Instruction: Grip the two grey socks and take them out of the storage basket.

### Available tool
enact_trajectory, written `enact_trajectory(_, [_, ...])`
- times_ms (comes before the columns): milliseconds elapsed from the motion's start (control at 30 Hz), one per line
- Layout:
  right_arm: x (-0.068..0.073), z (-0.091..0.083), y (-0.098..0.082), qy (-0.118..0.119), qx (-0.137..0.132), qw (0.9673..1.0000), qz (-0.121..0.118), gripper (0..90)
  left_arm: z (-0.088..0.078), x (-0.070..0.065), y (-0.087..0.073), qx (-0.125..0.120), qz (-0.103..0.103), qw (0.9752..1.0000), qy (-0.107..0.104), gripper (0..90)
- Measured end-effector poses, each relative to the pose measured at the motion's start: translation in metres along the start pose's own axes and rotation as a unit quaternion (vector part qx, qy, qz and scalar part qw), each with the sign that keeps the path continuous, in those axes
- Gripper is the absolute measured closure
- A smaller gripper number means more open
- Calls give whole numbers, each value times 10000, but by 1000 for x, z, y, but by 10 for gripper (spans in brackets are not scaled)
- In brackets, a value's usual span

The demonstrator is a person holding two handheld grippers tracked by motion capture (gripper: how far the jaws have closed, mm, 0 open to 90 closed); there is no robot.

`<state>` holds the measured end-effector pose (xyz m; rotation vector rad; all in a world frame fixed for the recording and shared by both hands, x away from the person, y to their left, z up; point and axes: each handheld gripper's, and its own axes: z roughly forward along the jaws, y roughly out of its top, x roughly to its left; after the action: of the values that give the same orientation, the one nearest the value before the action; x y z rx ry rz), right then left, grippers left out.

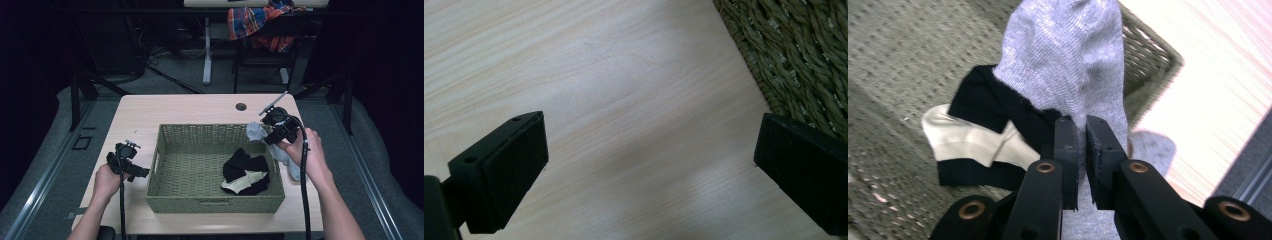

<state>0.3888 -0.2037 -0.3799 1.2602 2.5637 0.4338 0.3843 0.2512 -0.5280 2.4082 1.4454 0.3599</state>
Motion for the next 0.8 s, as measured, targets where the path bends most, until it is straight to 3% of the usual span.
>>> enact_trajectory(367, [-34, 4, -15, -195, 153, 9987, 447, 851, 0, 0, 0, -9, 0, 10000, 3, 10])
enact_trajectory(600, [-66, 13, -30, -255, 281, 9951, 917, 851, 0, 0, 0, -8, 1, 10000, 4, 10])
enact_trajectory(800, [-83, 21, -40, -276, 414, 9917, 1184, 852, 0, 0, 0, -11, -1, 10000, 9, 10])
